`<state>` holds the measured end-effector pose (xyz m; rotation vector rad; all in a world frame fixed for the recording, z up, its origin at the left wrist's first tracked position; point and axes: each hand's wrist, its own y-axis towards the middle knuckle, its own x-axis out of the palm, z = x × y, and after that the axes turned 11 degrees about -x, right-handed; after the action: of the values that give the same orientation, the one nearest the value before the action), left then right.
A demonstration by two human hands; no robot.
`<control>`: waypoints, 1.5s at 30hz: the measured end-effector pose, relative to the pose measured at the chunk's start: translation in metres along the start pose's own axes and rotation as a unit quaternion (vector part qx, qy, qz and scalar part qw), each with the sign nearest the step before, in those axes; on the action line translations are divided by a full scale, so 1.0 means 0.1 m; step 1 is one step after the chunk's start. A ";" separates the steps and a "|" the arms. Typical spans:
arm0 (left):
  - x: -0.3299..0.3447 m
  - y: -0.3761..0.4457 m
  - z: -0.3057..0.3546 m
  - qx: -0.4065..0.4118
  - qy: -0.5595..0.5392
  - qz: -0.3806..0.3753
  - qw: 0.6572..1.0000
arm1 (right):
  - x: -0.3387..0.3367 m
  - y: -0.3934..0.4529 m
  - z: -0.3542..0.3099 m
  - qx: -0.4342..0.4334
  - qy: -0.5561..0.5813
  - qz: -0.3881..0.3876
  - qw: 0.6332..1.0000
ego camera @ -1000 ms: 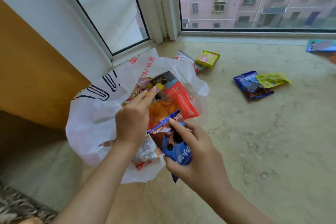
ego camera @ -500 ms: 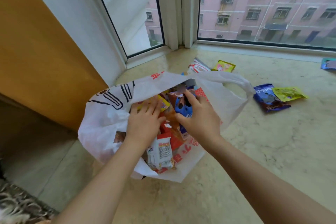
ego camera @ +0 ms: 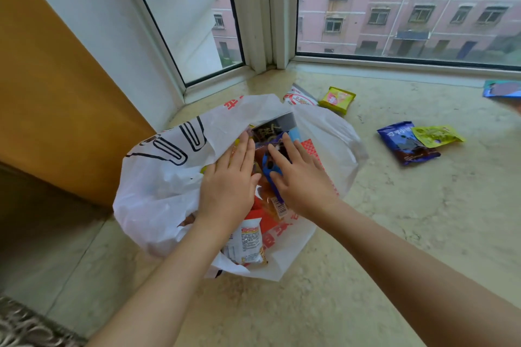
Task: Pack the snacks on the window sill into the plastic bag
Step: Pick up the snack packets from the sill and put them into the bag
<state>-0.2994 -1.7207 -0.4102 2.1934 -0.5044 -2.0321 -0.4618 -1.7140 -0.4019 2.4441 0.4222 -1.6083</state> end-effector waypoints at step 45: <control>0.59 0.62 3.40 0.032 -0.131 -0.219 0.966 | -0.41 -1.57 3.25 0.049 -0.094 0.113 0.988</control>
<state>-0.6418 -1.7481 -0.4809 2.2401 -0.1067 -2.5824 -0.8105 -1.6714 -0.4928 2.2797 0.0347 -1.7747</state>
